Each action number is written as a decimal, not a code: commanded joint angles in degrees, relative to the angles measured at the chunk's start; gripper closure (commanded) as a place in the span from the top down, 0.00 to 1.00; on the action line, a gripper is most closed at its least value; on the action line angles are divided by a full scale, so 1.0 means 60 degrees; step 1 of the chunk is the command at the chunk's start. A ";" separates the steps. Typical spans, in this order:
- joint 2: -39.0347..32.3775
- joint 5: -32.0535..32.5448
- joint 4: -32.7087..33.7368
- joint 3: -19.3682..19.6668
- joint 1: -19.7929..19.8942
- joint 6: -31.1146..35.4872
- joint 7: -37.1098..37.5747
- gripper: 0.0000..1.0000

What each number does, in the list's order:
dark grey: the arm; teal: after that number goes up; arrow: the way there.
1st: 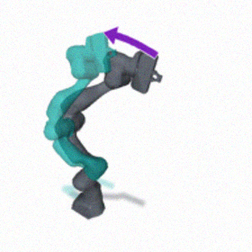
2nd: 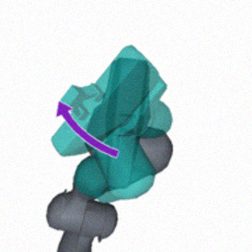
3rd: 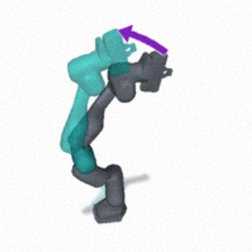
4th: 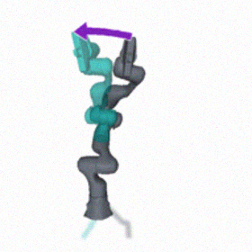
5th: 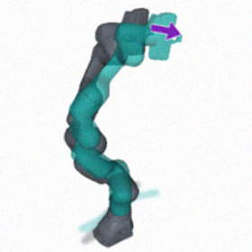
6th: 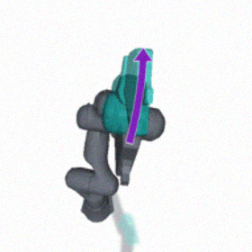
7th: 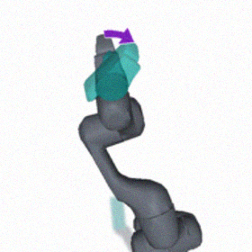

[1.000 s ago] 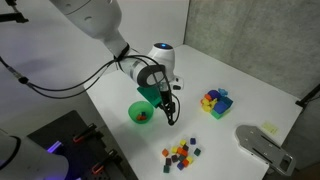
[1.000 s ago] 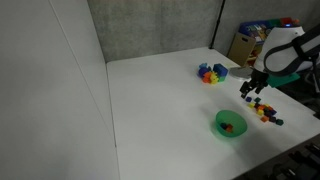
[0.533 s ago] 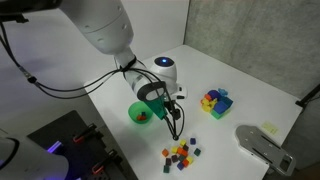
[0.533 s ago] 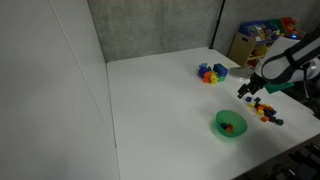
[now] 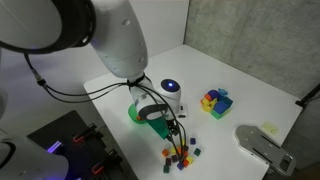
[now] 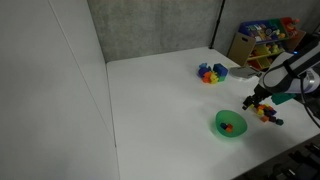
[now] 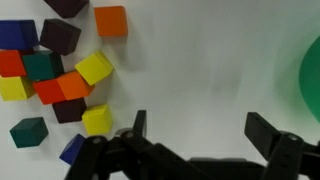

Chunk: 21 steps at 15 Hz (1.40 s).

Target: Put a small orange block in the bowl

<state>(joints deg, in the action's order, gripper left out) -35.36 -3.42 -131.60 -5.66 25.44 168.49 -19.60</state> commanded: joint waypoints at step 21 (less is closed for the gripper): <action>-0.1035 0.0893 -0.0088 0.0871 0.0584 0.0133 -0.0519 0.75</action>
<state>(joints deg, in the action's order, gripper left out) -42.28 0.75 -131.45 0.29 27.55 168.65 -21.88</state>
